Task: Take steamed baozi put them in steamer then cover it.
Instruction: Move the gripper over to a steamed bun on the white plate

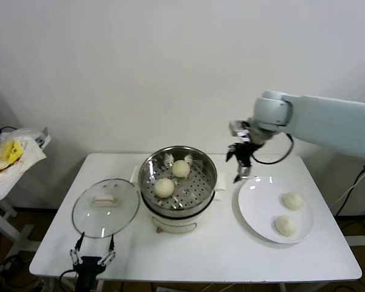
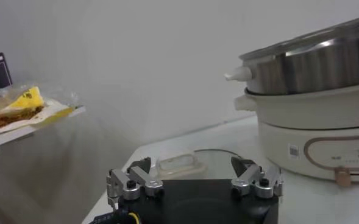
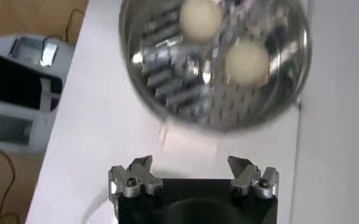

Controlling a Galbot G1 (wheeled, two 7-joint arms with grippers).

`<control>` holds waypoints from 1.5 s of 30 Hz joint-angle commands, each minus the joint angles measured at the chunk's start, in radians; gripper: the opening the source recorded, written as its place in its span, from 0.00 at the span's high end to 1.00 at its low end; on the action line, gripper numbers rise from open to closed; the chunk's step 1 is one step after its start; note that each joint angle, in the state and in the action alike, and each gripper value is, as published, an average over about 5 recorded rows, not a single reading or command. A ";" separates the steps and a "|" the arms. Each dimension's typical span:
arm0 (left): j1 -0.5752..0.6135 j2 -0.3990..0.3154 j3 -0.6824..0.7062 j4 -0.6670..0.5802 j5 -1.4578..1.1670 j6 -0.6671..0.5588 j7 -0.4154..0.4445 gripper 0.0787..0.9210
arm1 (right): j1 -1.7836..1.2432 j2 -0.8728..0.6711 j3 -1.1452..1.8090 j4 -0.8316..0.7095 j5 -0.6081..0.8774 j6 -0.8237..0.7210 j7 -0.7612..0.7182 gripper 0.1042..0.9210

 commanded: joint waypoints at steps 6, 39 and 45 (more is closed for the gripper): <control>0.021 -0.022 -0.011 -0.011 -0.001 0.010 -0.018 0.12 | -0.417 -0.323 0.175 0.019 -0.412 0.075 -0.059 0.12; 0.019 -0.026 -0.012 0.015 -0.004 0.014 -0.027 0.12 | -0.632 -0.114 0.361 -0.208 -0.478 0.085 -0.037 0.12; 0.022 -0.028 -0.012 0.013 -0.003 0.012 -0.027 0.12 | -0.634 -0.098 0.359 -0.218 -0.487 0.088 -0.039 0.15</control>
